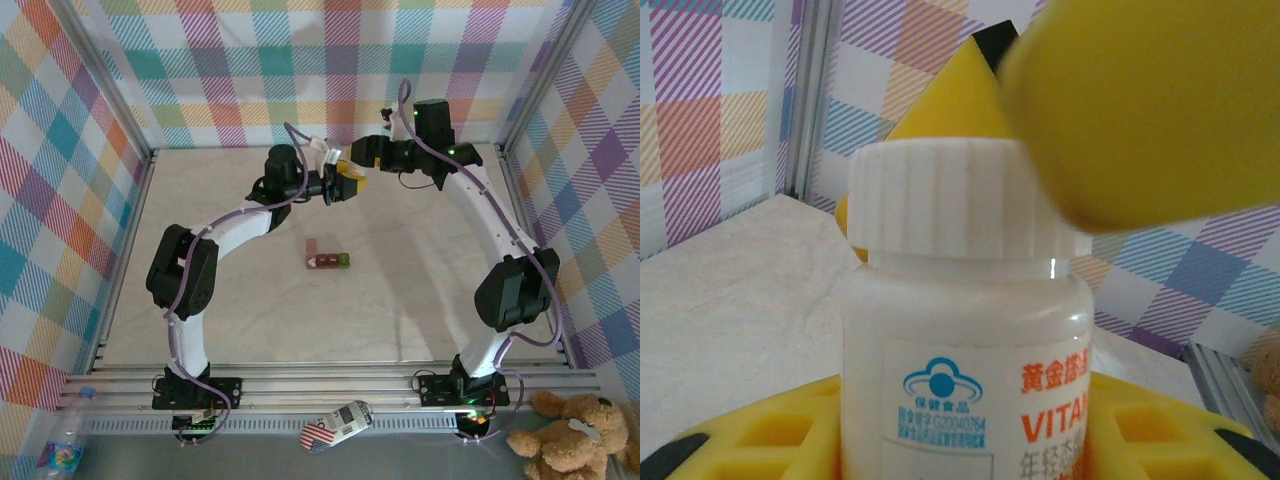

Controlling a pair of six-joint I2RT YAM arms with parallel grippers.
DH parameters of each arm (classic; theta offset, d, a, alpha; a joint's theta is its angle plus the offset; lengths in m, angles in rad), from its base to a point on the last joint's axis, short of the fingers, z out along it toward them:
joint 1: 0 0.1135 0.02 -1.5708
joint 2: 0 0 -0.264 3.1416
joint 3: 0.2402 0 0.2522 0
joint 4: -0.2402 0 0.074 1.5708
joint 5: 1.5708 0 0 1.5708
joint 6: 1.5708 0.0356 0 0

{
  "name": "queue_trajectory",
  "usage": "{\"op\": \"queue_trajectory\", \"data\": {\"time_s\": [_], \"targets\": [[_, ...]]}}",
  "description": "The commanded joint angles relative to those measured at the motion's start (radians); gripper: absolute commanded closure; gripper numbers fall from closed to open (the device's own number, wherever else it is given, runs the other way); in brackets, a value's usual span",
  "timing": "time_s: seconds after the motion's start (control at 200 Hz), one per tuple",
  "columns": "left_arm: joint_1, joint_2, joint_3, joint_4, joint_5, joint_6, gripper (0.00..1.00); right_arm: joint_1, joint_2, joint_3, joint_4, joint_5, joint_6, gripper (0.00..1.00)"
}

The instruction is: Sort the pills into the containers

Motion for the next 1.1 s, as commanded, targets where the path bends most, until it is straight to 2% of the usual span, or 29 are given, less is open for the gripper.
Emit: {"op": "queue_trajectory", "data": {"time_s": [0.0, 0.065, 0.205, 0.55, 0.725, 0.93, 0.97, 0.985, 1.015, 1.025, 1.03, 1.04, 1.095], "targets": [[-0.002, 0.004, 0.035, 0.025, 0.017, -0.015, 1.0, 0.019, 0.001, 0.0, 0.019, -0.031, 0.003, 0.42], [-0.002, 0.006, 0.036, 0.027, 0.016, -0.018, 1.0, 0.019, -0.001, -0.008, 0.026, -0.031, 0.006, 0.45], [-0.002, 0.007, 0.038, 0.033, 0.016, -0.022, 1.0, 0.021, -0.002, -0.023, 0.03, -0.032, 0.008, 0.43], [-0.003, 0.012, 0.041, 0.034, 0.007, -0.027, 1.0, 0.028, -0.006, -0.048, 0.046, -0.031, 0.011, 0.63], [-0.003, 0.007, 0.039, 0.008, -0.028, -0.016, 0.99, 0.028, -0.024, -0.07, 0.07, 0.005, 0.024, 0.68], [-0.005, -0.015, 0.023, -0.073, -0.111, 0.029, 0.62, 0.027, -0.068, -0.133, 0.126, 0.115, 0.086, 0.73], [-0.006, -0.018, 0.014, -0.08, -0.12, 0.034, 0.51, 0.028, -0.077, -0.151, 0.135, 0.139, 0.095, 0.73], [-0.006, -0.02, 0.01, -0.082, -0.125, 0.036, 0.43, 0.028, -0.081, -0.159, 0.139, 0.148, 0.098, 0.73], [-0.008, -0.025, 0.004, -0.089, -0.131, 0.042, 0.34, 0.028, -0.09, -0.174, 0.15, 0.165, 0.101, 0.73], [-0.008, -0.027, 0.003, -0.092, -0.132, 0.046, 0.21, 0.028, -0.093, -0.177, 0.151, 0.17, 0.103, 0.73], [-0.009, -0.027, 0.001, -0.092, -0.133, 0.047, 0.11, 0.028, -0.095, -0.179, 0.153, 0.173, 0.103, 0.73], [-0.009, -0.029, -0.002, -0.094, -0.134, 0.048, 0.03, 0.028, -0.098, -0.183, 0.153, 0.182, 0.103, 0.73], [-0.011, -0.037, -0.02, -0.1, -0.138, 0.056, 0.0, 0.028, -0.112, -0.206, 0.158, 0.215, 0.103, 0.73]]}}
